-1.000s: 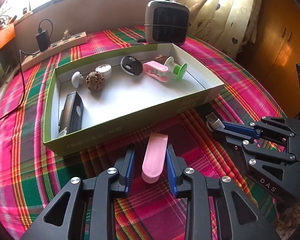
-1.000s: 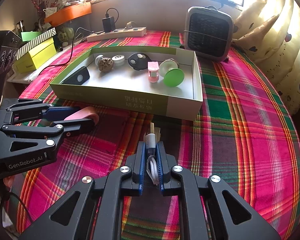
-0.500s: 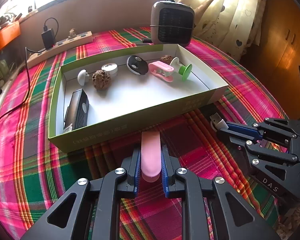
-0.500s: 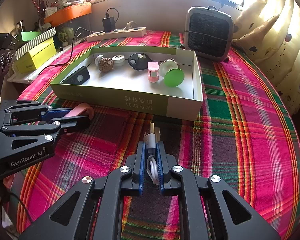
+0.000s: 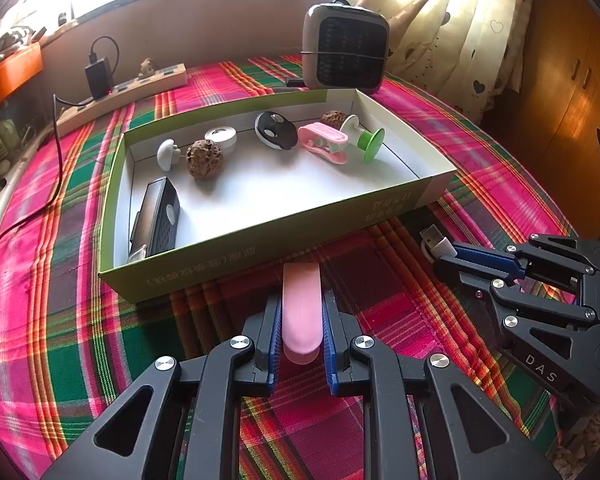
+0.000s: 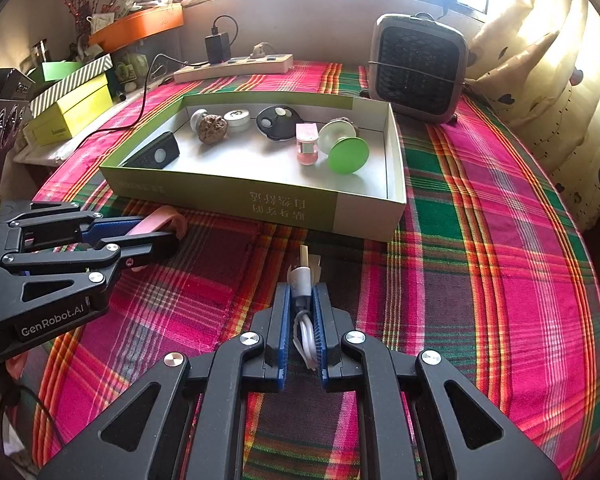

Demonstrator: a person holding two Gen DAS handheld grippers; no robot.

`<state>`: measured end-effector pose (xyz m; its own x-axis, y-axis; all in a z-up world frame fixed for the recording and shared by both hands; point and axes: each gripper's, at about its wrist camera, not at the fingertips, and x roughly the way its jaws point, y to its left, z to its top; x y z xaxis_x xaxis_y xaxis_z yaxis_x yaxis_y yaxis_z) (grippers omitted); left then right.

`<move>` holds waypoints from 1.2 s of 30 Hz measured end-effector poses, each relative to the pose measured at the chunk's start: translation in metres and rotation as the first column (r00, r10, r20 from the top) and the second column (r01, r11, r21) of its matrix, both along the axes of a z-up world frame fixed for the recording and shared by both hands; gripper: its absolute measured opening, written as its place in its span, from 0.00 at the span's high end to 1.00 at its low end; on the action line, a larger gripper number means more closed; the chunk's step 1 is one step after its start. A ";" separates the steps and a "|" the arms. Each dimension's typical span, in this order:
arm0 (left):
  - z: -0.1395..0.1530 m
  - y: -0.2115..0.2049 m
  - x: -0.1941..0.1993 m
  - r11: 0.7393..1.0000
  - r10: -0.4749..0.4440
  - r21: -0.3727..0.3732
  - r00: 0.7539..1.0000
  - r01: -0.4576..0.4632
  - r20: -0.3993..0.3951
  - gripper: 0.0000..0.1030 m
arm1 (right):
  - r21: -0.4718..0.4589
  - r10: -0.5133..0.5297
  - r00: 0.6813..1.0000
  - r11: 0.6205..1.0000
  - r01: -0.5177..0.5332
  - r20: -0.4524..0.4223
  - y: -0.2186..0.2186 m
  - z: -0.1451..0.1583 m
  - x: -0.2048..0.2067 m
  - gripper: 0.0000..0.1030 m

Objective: Organize objects
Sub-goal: 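Lift the white cable and pink case and carry them over the box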

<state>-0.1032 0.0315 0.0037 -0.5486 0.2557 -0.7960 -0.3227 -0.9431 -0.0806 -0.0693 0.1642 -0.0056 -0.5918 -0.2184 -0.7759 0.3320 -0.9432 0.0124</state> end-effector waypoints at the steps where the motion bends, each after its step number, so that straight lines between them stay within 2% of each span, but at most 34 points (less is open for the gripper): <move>1: 0.000 0.000 0.000 1.000 0.002 -0.002 1.000 -0.002 0.000 0.85 | 0.000 0.000 1.000 1.000 0.000 0.000 0.000 0.000 0.000 0.89; 20: 0.003 0.004 0.004 1.000 0.011 -0.028 1.000 -0.011 -0.019 0.85 | -0.010 0.017 1.000 1.000 -0.017 -0.004 -0.004 0.001 0.002 0.89; 36: 0.032 -0.003 0.008 0.999 0.036 0.005 0.997 -0.036 -0.072 0.85 | -0.037 0.046 0.998 0.998 -0.048 -0.050 -0.007 0.022 0.005 0.89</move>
